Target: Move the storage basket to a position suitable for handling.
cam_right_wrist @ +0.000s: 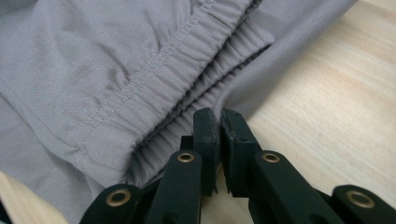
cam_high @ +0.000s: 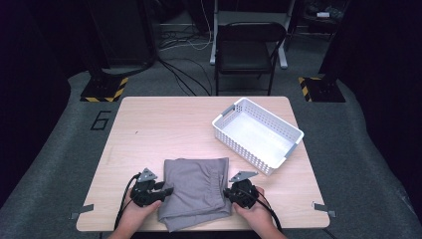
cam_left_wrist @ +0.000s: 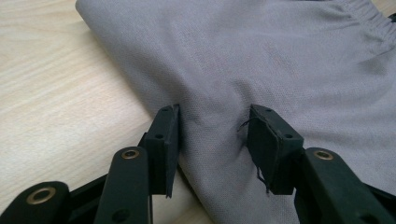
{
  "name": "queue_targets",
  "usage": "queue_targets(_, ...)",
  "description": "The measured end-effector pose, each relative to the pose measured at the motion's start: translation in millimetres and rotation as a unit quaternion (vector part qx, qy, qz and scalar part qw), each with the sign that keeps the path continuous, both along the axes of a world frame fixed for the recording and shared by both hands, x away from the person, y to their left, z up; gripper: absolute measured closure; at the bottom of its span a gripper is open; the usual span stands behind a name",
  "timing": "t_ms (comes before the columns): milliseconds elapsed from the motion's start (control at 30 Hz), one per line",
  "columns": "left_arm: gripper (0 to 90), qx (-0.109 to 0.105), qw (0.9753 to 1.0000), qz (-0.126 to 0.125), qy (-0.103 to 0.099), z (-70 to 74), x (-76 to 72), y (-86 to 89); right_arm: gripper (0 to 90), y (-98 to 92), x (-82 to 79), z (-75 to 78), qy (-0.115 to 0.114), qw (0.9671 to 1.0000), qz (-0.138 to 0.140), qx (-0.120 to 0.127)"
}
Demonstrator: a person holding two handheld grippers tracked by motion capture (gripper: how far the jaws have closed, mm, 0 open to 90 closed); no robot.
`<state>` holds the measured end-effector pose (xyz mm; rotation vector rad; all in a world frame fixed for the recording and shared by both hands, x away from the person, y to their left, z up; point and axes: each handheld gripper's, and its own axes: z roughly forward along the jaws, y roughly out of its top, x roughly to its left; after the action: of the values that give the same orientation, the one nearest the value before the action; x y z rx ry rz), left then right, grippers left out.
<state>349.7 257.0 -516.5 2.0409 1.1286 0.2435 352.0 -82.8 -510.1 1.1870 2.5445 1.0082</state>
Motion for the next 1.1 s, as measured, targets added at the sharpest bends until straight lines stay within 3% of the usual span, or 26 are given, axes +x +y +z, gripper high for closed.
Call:
queue_targets(133, 54.6, 0.002, 1.0000, -0.004, 0.002, 0.7, -2.7, -5.1, 84.6, -3.2, -6.3, 2.0, 0.007, 0.9999, -0.005, -0.010)
queue_targets(200, 53.8, 0.012, 0.9999, -0.011, 0.002, 2.5, -1.9, -4.9, 76.6, -4.2, -7.3, 2.8, 0.000, 0.9999, -0.011, -0.010)
queue_targets(333, 47.6, 0.003, 1.0000, 0.003, -0.001, 5.8, -1.0, -0.9, 60.7, -13.4, -3.7, 13.1, -0.010, 0.9993, -0.037, 0.007)
queue_targets(367, 46.6, 0.003, 1.0000, 0.003, -0.001, 5.8, -1.0, -0.9, 60.7, -13.4, -3.7, 13.1, -0.010, 0.9993, -0.037, 0.007)
queue_targets(400, 45.3, 0.002, 0.9999, 0.014, -0.007, 8.8, -0.7, 2.9, 54.8, -19.6, -0.8, 20.0, -0.020, 0.9984, -0.052, 0.009)
queue_targets(467, 44.4, -0.003, 0.9998, 0.021, -0.007, 11.2, -0.3, 6.7, 51.5, -25.6, 2.0, 27.8, -0.025, 0.9970, -0.073, 0.009)
queue_targets(500, 43.6, -0.003, 0.9998, 0.021, -0.007, 11.2, -0.3, 6.7, 49.9, -30.5, 4.6, 31.2, -0.036, 0.9967, -0.072, 0.007)
queue_targets(633, 42.6, -0.010, 0.9994, 0.032, -0.008, 13.0, -0.2, 12.1, 45.6, -40.0, 10.5, 46.6, -0.042, 0.9941, -0.099, 0.013)
queue_targets(667, 42.7, -0.008, 0.9994, 0.032, -0.008, 12.9, 0.0, 13.1, 45.3, -48.5, 14.5, 58.9, -0.053, 0.9928, -0.107, 0.011)
queue_targets(767, 42.6, -0.010, 0.9993, 0.035, -0.007, 12.9, 0.6, 13.9, 44.1, -59.7, 22.5, 72.3, -0.072, 0.9888, -0.130, -0.011)
queue_targets(833, 42.3, -0.007, 0.9994, 0.032, -0.006, 13.4, 0.8, 14.3, 43.5, -63.6, 26.5, 74.8, -0.079, 0.9873, -0.137, -0.016)
queue_targets(867, 42.2, -0.007, 0.9995, 0.031, -0.004, 13.9, 0.9, 14.7, 41.8, -71.2, 32.5, 78.1, -0.081, 0.9845, -0.155, -0.017)
queue_targets(967, 41.9, -0.008, 0.9995, 0.032, -0.005, 13.1, 1.2, 14.2, 39.0, -83.1, 41.4, 80.0, -0.090, 0.9811, -0.170, -0.027)
queue_targets(1033, 41.8, -0.009, 0.9995, 0.031, -0.004, 13.1, 1.2, 14.1, 38.4, -85.7, 43.8, 80.8, -0.085, 0.9797, -0.180, -0.027)
queue_targets(1100, 41.8, -0.007, 0.9995, 0.032, -0.006, 12.9, 1.6, 14.0, 36.9, -96.1, 50.3, 82.4, -0.083, 0.9757, -0.201, -0.030)
